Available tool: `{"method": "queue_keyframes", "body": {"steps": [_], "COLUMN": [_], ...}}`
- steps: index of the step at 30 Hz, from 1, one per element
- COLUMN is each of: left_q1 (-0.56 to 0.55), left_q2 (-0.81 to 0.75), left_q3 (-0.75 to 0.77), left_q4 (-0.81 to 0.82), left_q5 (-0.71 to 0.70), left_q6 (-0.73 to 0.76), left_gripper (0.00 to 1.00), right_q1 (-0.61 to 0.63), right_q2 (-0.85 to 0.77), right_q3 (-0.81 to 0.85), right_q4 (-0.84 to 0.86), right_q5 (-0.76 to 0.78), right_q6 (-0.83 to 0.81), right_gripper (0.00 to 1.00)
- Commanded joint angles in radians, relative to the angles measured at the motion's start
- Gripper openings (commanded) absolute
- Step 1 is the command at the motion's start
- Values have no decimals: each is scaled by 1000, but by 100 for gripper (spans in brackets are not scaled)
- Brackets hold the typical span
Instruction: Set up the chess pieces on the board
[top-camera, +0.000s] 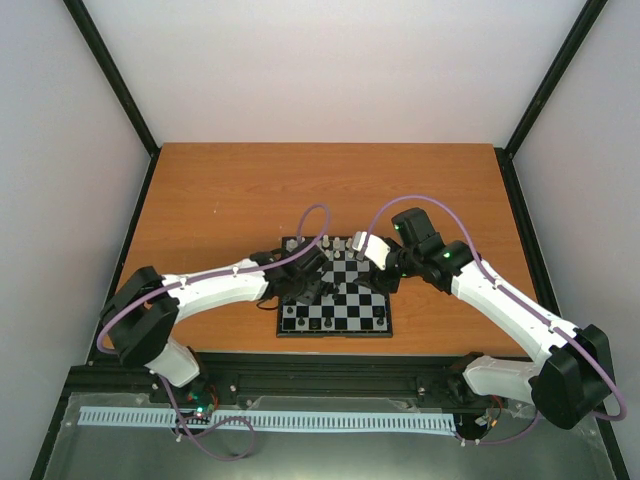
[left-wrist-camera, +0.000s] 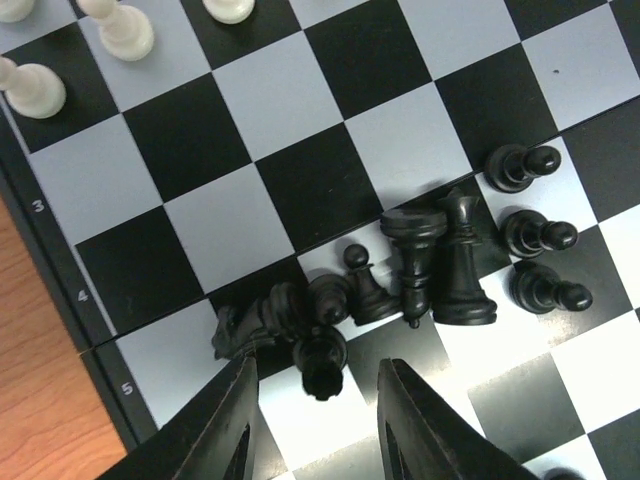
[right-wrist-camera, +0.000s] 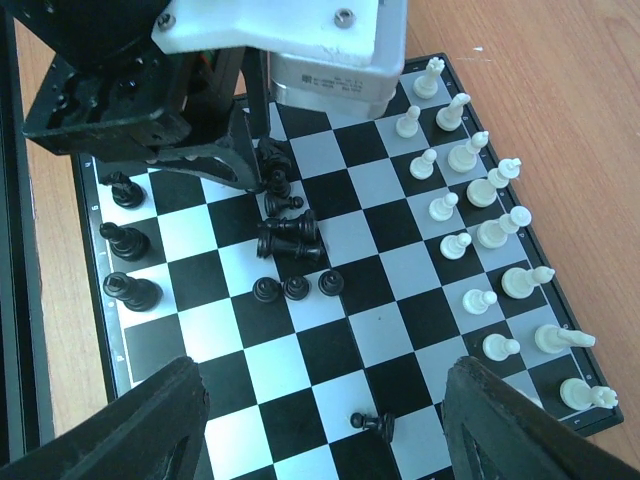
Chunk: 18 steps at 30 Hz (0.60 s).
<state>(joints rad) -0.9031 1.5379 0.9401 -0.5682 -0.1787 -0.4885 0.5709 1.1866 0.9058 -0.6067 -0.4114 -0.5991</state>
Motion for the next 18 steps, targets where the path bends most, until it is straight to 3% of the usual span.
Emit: {"method": "queue_keyframes", "body": {"steps": [1,18], "left_q1": [6,3], "left_q2": [35,70], "left_q3": [51,68], "left_q4": [34,0], "left_q5": [31,19], "left_q6": [25,22], "left_gripper": [36,12], "right_q1": [-8,-11], "right_q2": [-1,1], "right_q3": [-1,-1], "right_q4": [-2,-4], "right_q5": [-12,-12], "right_q6": [-9,-12], "right_gripper": [65,65]}}
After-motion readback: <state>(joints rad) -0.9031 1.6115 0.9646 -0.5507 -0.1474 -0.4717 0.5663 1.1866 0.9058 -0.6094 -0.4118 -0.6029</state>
